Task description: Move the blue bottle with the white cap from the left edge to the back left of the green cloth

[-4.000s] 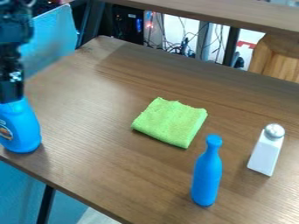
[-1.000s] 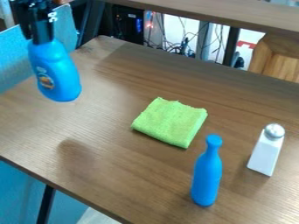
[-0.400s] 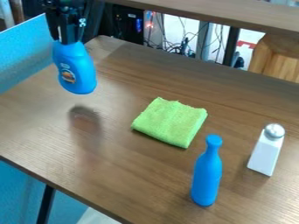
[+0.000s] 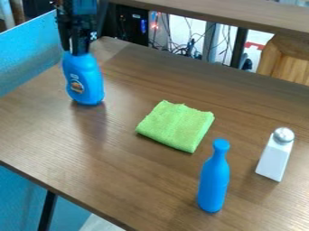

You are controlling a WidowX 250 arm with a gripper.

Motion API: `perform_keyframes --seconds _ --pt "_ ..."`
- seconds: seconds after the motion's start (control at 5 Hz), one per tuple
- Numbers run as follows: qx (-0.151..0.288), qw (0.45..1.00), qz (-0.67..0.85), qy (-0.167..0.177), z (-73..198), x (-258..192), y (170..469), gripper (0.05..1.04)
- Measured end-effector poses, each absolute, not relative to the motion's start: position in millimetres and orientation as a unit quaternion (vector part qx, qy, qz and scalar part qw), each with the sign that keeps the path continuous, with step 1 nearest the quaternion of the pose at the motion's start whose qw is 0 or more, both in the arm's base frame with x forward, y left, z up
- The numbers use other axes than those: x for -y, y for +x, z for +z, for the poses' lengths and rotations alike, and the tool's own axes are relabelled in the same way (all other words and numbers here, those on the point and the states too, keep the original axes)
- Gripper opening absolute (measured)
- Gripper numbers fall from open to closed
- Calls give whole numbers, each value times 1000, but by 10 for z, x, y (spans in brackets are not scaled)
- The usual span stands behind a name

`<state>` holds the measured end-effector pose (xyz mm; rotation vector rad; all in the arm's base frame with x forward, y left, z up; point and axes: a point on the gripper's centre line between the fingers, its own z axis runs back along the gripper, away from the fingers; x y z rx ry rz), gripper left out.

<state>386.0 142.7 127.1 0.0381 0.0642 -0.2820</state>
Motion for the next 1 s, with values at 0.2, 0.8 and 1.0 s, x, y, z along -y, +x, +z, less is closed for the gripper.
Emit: perform_keyframes --seconds 0.2,0.8,1.0 --pt "-34 989 -142 19 1246 -1444 3903 501" --pt "-30 991 -133 5 1252 -1406 3915 1014" --pt "-4 991 -132 1 1480 -1351 3898 1009"
